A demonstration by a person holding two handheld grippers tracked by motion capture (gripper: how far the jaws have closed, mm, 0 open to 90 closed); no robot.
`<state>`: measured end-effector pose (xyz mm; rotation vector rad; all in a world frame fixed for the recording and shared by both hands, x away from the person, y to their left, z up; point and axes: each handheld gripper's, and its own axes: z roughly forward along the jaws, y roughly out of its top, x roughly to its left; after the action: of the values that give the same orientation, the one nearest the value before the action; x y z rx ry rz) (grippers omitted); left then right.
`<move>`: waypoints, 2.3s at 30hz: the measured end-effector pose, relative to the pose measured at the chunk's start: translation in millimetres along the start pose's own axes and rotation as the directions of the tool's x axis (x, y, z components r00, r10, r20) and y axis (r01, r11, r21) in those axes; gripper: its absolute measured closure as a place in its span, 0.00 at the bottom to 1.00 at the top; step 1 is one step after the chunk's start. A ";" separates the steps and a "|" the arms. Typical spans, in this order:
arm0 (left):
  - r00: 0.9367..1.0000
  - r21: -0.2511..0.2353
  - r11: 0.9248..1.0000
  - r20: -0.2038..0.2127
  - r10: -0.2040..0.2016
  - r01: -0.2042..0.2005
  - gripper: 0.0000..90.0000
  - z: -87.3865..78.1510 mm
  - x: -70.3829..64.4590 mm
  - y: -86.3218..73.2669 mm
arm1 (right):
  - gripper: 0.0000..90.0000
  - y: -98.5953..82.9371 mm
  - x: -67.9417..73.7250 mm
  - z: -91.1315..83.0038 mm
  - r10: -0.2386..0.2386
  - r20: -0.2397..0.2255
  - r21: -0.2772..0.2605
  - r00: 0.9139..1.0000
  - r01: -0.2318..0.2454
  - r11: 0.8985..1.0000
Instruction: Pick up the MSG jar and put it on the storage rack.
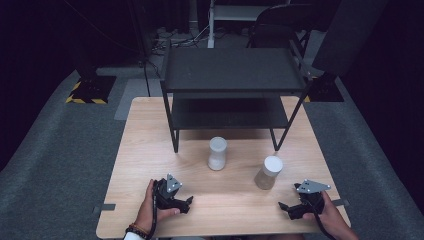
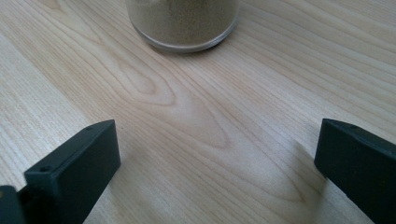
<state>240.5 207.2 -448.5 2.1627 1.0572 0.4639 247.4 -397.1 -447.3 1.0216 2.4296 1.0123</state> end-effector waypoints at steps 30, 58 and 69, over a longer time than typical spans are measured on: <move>0.998 -0.253 0.967 0.054 0.039 -0.024 0.01 1.7 1.7 19.9 | 0.00 -0.9 -0.5 -0.9 -0.003 -0.003 0.000 1.000 0.003 1.000; 0.994 -0.371 0.928 0.105 0.003 0.036 0.02 30.9 4.5 36.3 | 0.00 -0.9 -0.5 -0.9 -0.003 -0.003 0.000 1.000 0.003 1.000; 0.992 -0.383 0.923 0.124 0.001 0.047 0.02 43.6 4.9 43.8 | 0.00 -1.0 -0.3 -1.1 -0.003 -0.002 0.000 1.000 0.003 1.000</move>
<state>292.5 173.6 -448.3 1.8026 0.8422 0.4773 246.6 -398.3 -447.3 1.0177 2.4320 1.0130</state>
